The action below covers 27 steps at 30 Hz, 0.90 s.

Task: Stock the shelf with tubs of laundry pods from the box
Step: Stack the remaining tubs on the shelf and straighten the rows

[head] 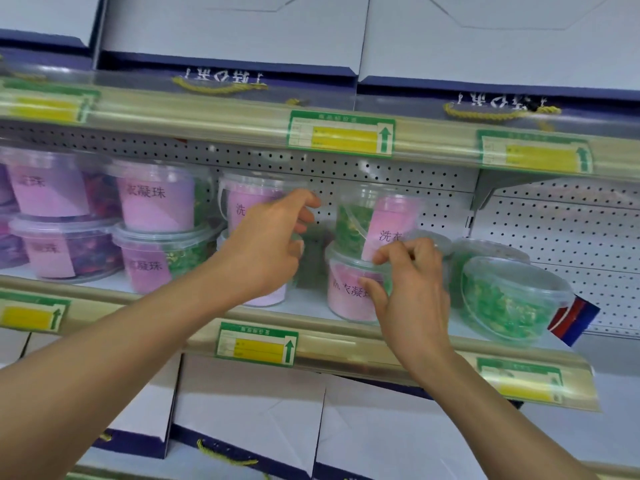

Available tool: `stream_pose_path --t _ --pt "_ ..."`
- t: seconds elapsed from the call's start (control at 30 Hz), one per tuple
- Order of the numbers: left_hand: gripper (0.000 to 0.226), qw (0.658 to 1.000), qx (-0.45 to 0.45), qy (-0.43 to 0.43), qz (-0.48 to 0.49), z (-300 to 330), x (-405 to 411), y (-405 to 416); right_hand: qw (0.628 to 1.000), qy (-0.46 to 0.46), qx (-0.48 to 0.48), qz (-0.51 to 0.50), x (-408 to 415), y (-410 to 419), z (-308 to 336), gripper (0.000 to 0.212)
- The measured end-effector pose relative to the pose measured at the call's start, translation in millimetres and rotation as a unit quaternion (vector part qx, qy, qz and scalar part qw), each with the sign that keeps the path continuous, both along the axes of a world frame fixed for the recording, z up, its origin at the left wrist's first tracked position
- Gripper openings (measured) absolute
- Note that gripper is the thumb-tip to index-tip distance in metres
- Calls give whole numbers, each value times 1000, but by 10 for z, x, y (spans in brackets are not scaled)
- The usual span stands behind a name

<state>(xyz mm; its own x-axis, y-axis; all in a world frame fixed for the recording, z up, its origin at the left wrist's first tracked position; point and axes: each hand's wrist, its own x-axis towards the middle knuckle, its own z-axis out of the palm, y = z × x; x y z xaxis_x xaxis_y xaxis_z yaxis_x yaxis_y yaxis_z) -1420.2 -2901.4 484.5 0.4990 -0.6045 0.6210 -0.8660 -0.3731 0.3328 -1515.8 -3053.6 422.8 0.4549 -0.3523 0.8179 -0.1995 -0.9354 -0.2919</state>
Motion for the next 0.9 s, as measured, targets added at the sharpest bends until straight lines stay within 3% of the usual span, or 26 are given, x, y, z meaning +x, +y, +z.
stream_pose_path --t 0.53,0.63,0.7,0.8,0.9 --pt "46 1000 -3 19 2 -16 -26 238 998 52 18 27 39 86 21 35" --pt "47 999 -9 48 -22 -19 -79 137 994 -6 85 72 -66 111 105 43" --pt "48 995 -17 92 -35 -23 -94 55 967 -62 216 120 -98 66 251 43" --pt "47 987 -37 149 -47 -27 -96 -68 870 -56 451 192 16 -165 494 54" --pt "45 983 -49 169 -55 -38 -113 -145 812 -7 506 290 109 -339 544 48"
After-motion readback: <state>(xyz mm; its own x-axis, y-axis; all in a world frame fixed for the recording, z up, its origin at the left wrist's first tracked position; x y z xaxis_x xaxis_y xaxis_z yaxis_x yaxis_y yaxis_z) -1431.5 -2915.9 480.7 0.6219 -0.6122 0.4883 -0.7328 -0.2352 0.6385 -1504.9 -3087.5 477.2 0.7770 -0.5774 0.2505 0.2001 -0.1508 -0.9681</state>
